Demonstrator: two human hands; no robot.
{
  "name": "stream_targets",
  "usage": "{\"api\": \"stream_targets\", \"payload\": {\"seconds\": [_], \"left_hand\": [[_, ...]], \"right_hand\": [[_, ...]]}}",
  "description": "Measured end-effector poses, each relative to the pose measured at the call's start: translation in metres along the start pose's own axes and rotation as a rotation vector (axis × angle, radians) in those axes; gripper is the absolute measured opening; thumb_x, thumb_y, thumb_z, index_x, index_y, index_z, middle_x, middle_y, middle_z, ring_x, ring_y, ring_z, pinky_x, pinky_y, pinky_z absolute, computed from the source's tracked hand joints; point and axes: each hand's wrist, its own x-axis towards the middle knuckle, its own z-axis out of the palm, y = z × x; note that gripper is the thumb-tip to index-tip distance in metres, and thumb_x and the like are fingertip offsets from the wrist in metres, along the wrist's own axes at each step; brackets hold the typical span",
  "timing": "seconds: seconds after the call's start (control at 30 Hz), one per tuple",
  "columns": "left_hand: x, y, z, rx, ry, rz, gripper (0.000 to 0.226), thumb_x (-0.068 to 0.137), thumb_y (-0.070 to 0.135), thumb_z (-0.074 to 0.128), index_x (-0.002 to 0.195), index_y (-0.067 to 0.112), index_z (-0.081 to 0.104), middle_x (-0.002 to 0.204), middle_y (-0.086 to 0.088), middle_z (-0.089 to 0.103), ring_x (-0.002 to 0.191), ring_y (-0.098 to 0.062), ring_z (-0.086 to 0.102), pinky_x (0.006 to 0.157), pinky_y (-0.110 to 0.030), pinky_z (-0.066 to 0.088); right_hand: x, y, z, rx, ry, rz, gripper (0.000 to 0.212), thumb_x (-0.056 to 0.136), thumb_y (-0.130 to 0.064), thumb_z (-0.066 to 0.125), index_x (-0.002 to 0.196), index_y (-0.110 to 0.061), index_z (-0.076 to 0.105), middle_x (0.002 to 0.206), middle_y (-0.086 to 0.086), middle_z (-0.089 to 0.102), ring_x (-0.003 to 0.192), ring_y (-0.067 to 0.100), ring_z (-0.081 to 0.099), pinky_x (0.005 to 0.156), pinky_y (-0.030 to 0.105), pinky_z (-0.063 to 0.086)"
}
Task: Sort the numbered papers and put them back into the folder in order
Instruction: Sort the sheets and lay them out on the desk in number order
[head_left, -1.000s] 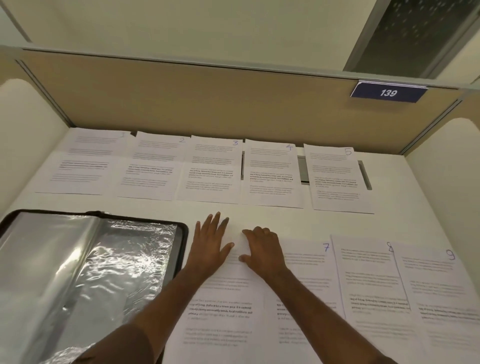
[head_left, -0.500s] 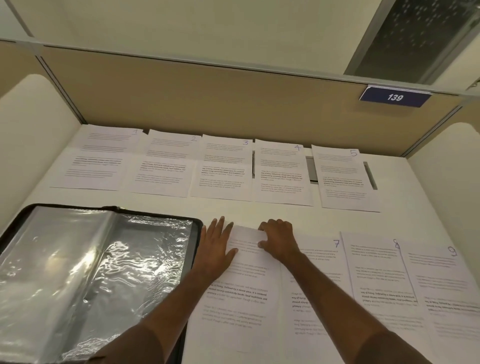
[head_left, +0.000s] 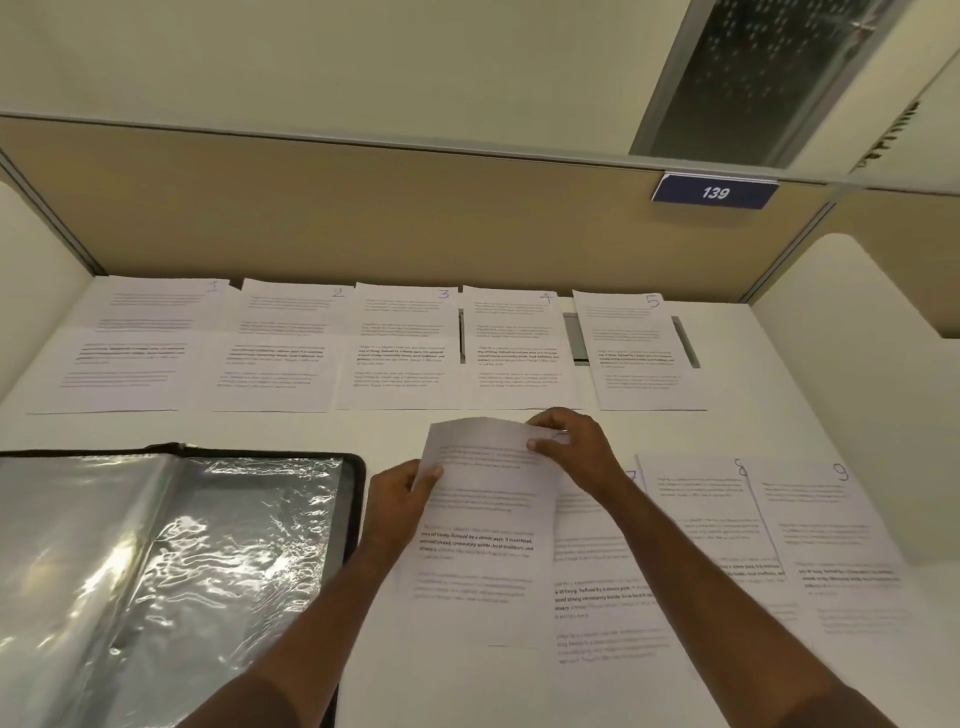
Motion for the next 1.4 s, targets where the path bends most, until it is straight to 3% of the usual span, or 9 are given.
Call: {"api": "stream_targets", "payload": {"seconds": [0.1, 0.2, 0.43, 0.7, 0.77, 0.83, 1.0, 1.13, 1.4], "left_hand": [[0.002, 0.011, 0.005, -0.037, 0.094, 0.021, 0.041, 0.089, 0.051, 0.066, 0.085, 0.011, 0.074, 0.077, -0.011, 0.074, 0.072, -0.030, 0.073, 0.065, -0.052, 0.059], [0.007, 0.026, 0.013, -0.095, 0.158, 0.000, 0.017, 0.095, 0.031, 0.070, 0.088, 0.017, 0.076, 0.079, -0.009, 0.076, 0.070, -0.030, 0.074, 0.066, -0.051, 0.062], [0.024, 0.068, 0.072, -0.146, 0.191, -0.049, 0.010, 0.095, 0.020, 0.069, 0.087, 0.017, 0.075, 0.080, -0.002, 0.077, 0.072, -0.023, 0.074, 0.067, -0.040, 0.063], [0.052, 0.098, 0.187, -0.130, 0.088, -0.043, 0.007, 0.095, 0.026, 0.069, 0.091, 0.023, 0.074, 0.086, 0.009, 0.078, 0.080, -0.013, 0.075, 0.068, -0.027, 0.061], [0.061, 0.099, 0.217, -0.082, 0.033, -0.036, 0.035, 0.093, 0.045, 0.067, 0.088, 0.011, 0.073, 0.079, 0.004, 0.075, 0.071, -0.010, 0.069, 0.057, -0.028, 0.055], [0.070, 0.097, 0.249, -0.033, -0.019, -0.008, 0.068, 0.088, 0.063, 0.064, 0.090, -0.005, 0.064, 0.077, -0.020, 0.068, 0.066, -0.020, 0.061, 0.050, -0.044, 0.053], [0.089, 0.109, 0.323, 0.029, -0.145, -0.041, 0.021, 0.097, 0.023, 0.067, 0.106, 0.004, 0.068, 0.094, -0.016, 0.075, 0.080, -0.027, 0.075, 0.053, -0.042, 0.062], [0.115, 0.114, 0.361, 0.101, -0.195, -0.101, 0.015, 0.096, 0.024, 0.068, 0.103, 0.011, 0.069, 0.088, -0.012, 0.075, 0.067, -0.028, 0.074, 0.055, -0.045, 0.062], [0.162, 0.112, 0.413, 0.175, -0.230, -0.217, 0.022, 0.093, 0.019, 0.071, 0.082, 0.000, 0.068, 0.075, -0.008, 0.075, 0.057, -0.026, 0.072, 0.053, -0.044, 0.062]], "right_hand": [[-0.005, 0.011, -0.006, 0.171, 0.125, 0.045, 0.065, 0.082, -0.016, 0.083, 0.140, -0.022, 0.054, 0.128, -0.009, 0.060, 0.111, 0.002, 0.057, 0.089, 0.018, 0.049], [-0.017, 0.025, -0.011, 0.344, 0.182, 0.219, 0.077, 0.085, -0.024, 0.081, 0.151, -0.021, 0.042, 0.134, -0.005, 0.055, 0.118, 0.014, 0.057, 0.098, 0.033, 0.051], [-0.051, 0.072, -0.047, 0.522, 0.075, 0.365, 0.022, 0.088, -0.017, 0.078, 0.102, 0.000, 0.074, 0.094, 0.002, 0.079, 0.086, 0.022, 0.073, 0.063, 0.021, 0.054], [-0.060, 0.132, -0.146, 0.517, 0.217, 0.419, 0.040, 0.084, -0.018, 0.081, 0.100, 0.014, 0.063, 0.100, 0.025, 0.072, 0.078, 0.029, 0.067, 0.075, 0.042, 0.056], [-0.060, 0.148, -0.176, 0.514, 0.264, 0.436, 0.039, 0.084, -0.016, 0.080, 0.101, 0.015, 0.064, 0.099, 0.025, 0.073, 0.078, 0.030, 0.067, 0.079, 0.045, 0.057], [-0.059, 0.163, -0.207, 0.505, 0.301, 0.452, 0.032, 0.084, -0.015, 0.080, 0.099, 0.012, 0.069, 0.095, 0.020, 0.076, 0.080, 0.034, 0.071, 0.083, 0.045, 0.058], [-0.037, 0.199, -0.274, 0.477, 0.353, 0.483, 0.029, 0.082, -0.014, 0.082, 0.090, 0.010, 0.069, 0.092, 0.019, 0.076, 0.076, 0.029, 0.069, 0.073, 0.038, 0.057], [-0.010, 0.216, -0.310, 0.487, 0.408, 0.483, 0.016, 0.082, -0.012, 0.082, 0.078, -0.002, 0.071, 0.085, 0.013, 0.076, 0.069, 0.024, 0.067, 0.060, 0.025, 0.052], [0.054, 0.245, -0.343, 0.412, 0.459, 0.504, 0.022, 0.083, -0.010, 0.080, 0.091, 0.009, 0.071, 0.085, 0.014, 0.076, 0.071, 0.026, 0.066, 0.068, 0.032, 0.054]]}}
